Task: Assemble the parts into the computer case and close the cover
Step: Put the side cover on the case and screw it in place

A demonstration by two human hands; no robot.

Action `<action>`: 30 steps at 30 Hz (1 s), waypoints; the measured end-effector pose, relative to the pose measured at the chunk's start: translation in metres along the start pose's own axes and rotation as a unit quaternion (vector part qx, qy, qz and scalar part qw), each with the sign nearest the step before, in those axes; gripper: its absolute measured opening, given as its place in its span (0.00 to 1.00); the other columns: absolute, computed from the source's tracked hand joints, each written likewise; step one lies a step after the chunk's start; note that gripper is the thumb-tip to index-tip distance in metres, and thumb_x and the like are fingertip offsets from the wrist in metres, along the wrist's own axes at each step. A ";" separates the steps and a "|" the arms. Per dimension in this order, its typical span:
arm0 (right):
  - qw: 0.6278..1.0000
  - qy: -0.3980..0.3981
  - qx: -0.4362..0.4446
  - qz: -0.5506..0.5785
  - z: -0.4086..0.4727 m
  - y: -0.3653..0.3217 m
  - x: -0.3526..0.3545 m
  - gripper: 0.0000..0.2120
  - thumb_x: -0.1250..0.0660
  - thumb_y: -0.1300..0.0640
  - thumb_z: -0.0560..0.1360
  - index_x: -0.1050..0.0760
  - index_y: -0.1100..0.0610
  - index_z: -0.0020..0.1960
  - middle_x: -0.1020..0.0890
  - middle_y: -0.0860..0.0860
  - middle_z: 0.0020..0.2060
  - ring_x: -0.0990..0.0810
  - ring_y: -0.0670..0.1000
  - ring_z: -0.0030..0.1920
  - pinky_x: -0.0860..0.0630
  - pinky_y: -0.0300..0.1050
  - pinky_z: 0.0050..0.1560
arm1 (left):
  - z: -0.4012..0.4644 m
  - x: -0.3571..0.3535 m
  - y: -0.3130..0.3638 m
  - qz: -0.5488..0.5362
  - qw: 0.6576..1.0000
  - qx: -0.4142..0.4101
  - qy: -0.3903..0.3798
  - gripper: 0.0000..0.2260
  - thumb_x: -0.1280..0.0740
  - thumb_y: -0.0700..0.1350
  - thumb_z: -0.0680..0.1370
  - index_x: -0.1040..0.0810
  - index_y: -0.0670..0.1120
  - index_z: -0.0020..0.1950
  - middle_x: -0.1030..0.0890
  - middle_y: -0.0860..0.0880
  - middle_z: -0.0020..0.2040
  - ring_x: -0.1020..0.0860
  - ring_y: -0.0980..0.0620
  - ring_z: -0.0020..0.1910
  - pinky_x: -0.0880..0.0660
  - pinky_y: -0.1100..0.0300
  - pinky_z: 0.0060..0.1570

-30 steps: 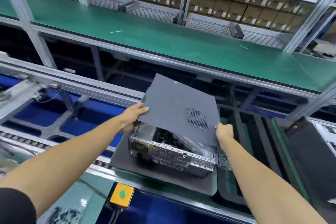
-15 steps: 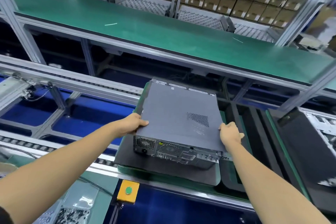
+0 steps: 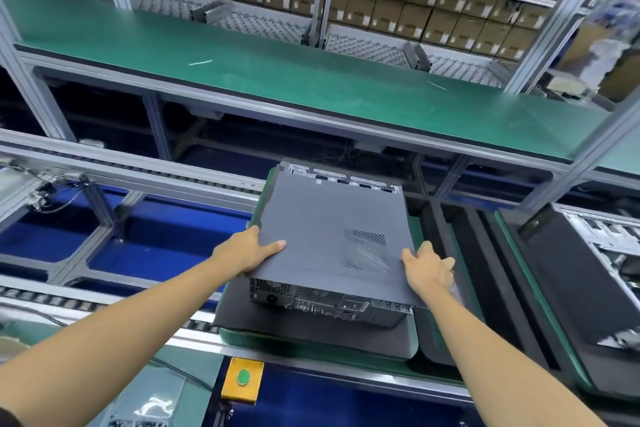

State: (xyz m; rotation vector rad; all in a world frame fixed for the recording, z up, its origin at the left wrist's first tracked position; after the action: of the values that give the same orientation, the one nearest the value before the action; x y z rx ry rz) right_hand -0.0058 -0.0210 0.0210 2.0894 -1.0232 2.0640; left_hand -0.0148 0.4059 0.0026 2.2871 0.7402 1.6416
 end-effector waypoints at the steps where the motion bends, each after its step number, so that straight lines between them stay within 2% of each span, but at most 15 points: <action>1: 1.000 0.000 0.000 0.000 -0.001 0.000 0.001 0.13 0.41 0.45 0.79 0.33 0.56 0.51 0.29 0.52 0.37 0.33 0.60 0.58 0.32 0.55 0.50 | 0.000 0.002 -0.001 -0.014 1.000 -0.006 0.019 0.29 0.40 0.76 0.73 0.29 0.49 0.49 0.20 0.50 0.44 0.18 0.49 0.37 0.22 0.55 0.32; 4: 0.997 -0.015 -0.011 0.075 0.003 0.000 0.001 0.13 0.42 0.46 0.80 0.29 0.56 0.52 0.27 0.54 0.41 0.34 0.59 0.59 0.34 0.55 0.49 | -0.006 0.004 -0.006 -0.188 0.978 -0.011 0.086 0.22 0.34 0.68 0.76 0.33 0.49 0.41 0.24 0.52 0.37 0.23 0.54 0.33 0.29 0.58 0.29; 5: 0.994 -0.033 -0.005 0.100 0.006 -0.002 0.000 0.13 0.42 0.46 0.81 0.27 0.55 0.53 0.23 0.53 0.45 0.35 0.59 0.61 0.35 0.54 0.51 | -0.009 0.000 -0.008 -0.300 0.949 -0.001 0.093 0.20 0.31 0.63 0.77 0.34 0.50 0.40 0.24 0.53 0.35 0.23 0.57 0.30 0.29 0.61 0.28; 7: 0.985 -0.080 0.017 0.154 0.012 -0.010 -0.003 0.11 0.42 0.49 0.82 0.23 0.52 0.53 0.22 0.49 0.52 0.35 0.57 0.63 0.35 0.55 0.58 | -0.019 -0.015 -0.009 -0.532 0.843 0.035 0.069 0.19 0.27 0.54 0.77 0.35 0.49 0.39 0.21 0.52 0.33 0.21 0.58 0.27 0.27 0.63 0.24; 8: 0.978 -0.086 0.022 0.186 0.014 -0.014 -0.003 0.09 0.40 0.51 0.82 0.22 0.50 0.52 0.23 0.49 0.54 0.34 0.56 0.62 0.36 0.57 0.62 | -0.024 -0.021 -0.007 -0.601 0.796 0.048 0.058 0.19 0.26 0.51 0.77 0.35 0.48 0.38 0.20 0.52 0.32 0.19 0.56 0.28 0.25 0.62 0.25; 9: 0.974 -0.067 0.022 0.213 0.015 -0.017 0.002 0.07 0.39 0.52 0.81 0.22 0.49 0.52 0.25 0.50 0.56 0.35 0.56 0.62 0.36 0.57 0.64 | -0.028 -0.024 -0.004 -0.629 0.774 0.051 0.055 0.19 0.26 0.49 0.77 0.36 0.48 0.38 0.19 0.52 0.33 0.18 0.54 0.30 0.24 0.60 0.26; 12: 0.967 0.128 0.022 0.221 0.011 -0.019 0.044 0.10 0.34 0.55 0.77 0.23 0.50 0.58 0.31 0.54 0.64 0.36 0.59 0.65 0.39 0.57 0.67 | -0.041 -0.037 0.012 -0.661 0.747 0.045 0.059 0.18 0.26 0.47 0.77 0.35 0.48 0.38 0.18 0.50 0.35 0.18 0.52 0.32 0.23 0.57 0.28; 13: 0.959 0.162 0.016 0.233 0.008 -0.018 0.052 0.11 0.33 0.55 0.76 0.24 0.51 0.58 0.31 0.54 0.65 0.36 0.60 0.66 0.39 0.57 0.67 | -0.046 -0.043 0.015 -0.674 0.734 0.049 0.063 0.17 0.27 0.46 0.78 0.34 0.48 0.38 0.18 0.50 0.35 0.18 0.52 0.32 0.23 0.58 0.28; 16: 0.939 0.163 -0.084 0.293 0.008 0.003 0.046 0.13 0.32 0.52 0.76 0.26 0.55 0.58 0.32 0.57 0.66 0.35 0.61 0.66 0.36 0.58 0.66 | -0.061 -0.059 0.024 -0.710 0.698 0.064 0.069 0.10 0.27 0.44 0.78 0.28 0.46 0.43 0.15 0.49 0.39 0.16 0.50 0.35 0.21 0.56 0.30; 19: 0.915 0.176 -0.169 0.322 0.004 0.027 0.043 0.18 0.30 0.51 0.75 0.29 0.58 0.60 0.31 0.60 0.66 0.34 0.62 0.65 0.33 0.59 0.64 | -0.075 -0.068 0.039 -0.731 0.675 0.062 0.079 0.07 0.28 0.43 0.78 0.24 0.44 0.52 0.13 0.47 0.46 0.15 0.46 0.44 0.18 0.51 0.38; 21: 0.888 0.182 -0.222 0.359 -0.004 0.039 0.038 0.21 0.30 0.50 0.74 0.33 0.59 0.59 0.32 0.60 0.64 0.35 0.61 0.65 0.34 0.59 0.62 | -0.087 -0.064 0.050 -0.738 0.666 0.042 0.098 0.05 0.29 0.41 0.79 0.22 0.44 0.53 0.13 0.47 0.49 0.14 0.45 0.47 0.18 0.51 0.41; 24: 0.870 0.216 -0.258 0.360 -0.014 0.049 0.041 0.23 0.30 0.49 0.72 0.37 0.57 0.59 0.34 0.58 0.64 0.36 0.61 0.63 0.36 0.58 0.62 | -0.105 -0.055 0.061 -0.739 0.660 0.029 0.135 0.05 0.30 0.39 0.79 0.23 0.44 0.53 0.13 0.48 0.49 0.15 0.48 0.46 0.18 0.54 0.40; 26: 0.861 0.165 -0.279 0.392 -0.015 0.050 0.029 0.28 0.30 0.47 0.72 0.38 0.58 0.64 0.36 0.59 0.68 0.35 0.62 0.66 0.36 0.58 0.62 | -0.118 -0.051 0.062 -0.738 0.654 0.029 0.165 0.04 0.30 0.40 0.79 0.24 0.45 0.50 0.13 0.51 0.45 0.15 0.51 0.43 0.18 0.56 0.38; 28: 0.832 0.071 -0.315 0.452 -0.019 0.043 0.006 0.38 0.32 0.46 0.74 0.44 0.58 0.77 0.41 0.56 0.76 0.37 0.61 0.71 0.36 0.59 0.67 | -0.132 -0.047 0.063 -0.732 0.653 0.018 0.194 0.04 0.30 0.42 0.79 0.25 0.46 0.48 0.14 0.52 0.44 0.16 0.53 0.43 0.18 0.57 0.40; 30: 0.801 0.005 -0.298 0.520 -0.019 0.028 -0.009 0.41 0.31 0.50 0.76 0.49 0.58 0.80 0.39 0.56 0.77 0.32 0.58 0.65 0.32 0.58 0.65 | -0.145 -0.041 0.069 -0.715 0.660 -0.012 0.229 0.05 0.30 0.43 0.79 0.24 0.50 0.46 0.15 0.53 0.44 0.17 0.55 0.43 0.18 0.59 0.41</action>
State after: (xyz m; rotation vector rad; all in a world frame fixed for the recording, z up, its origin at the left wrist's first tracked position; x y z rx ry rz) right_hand -0.0341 -0.0301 0.0033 1.2319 -2.7809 1.5268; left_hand -0.1423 0.3112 0.0510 0.5103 1.8595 1.1723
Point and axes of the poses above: each hand's wrist, its own z-axis towards the middle knuckle, its own x-axis out of the back of the hand, y = z × x, the point moved 10 cm from there along z, towards the middle knuckle
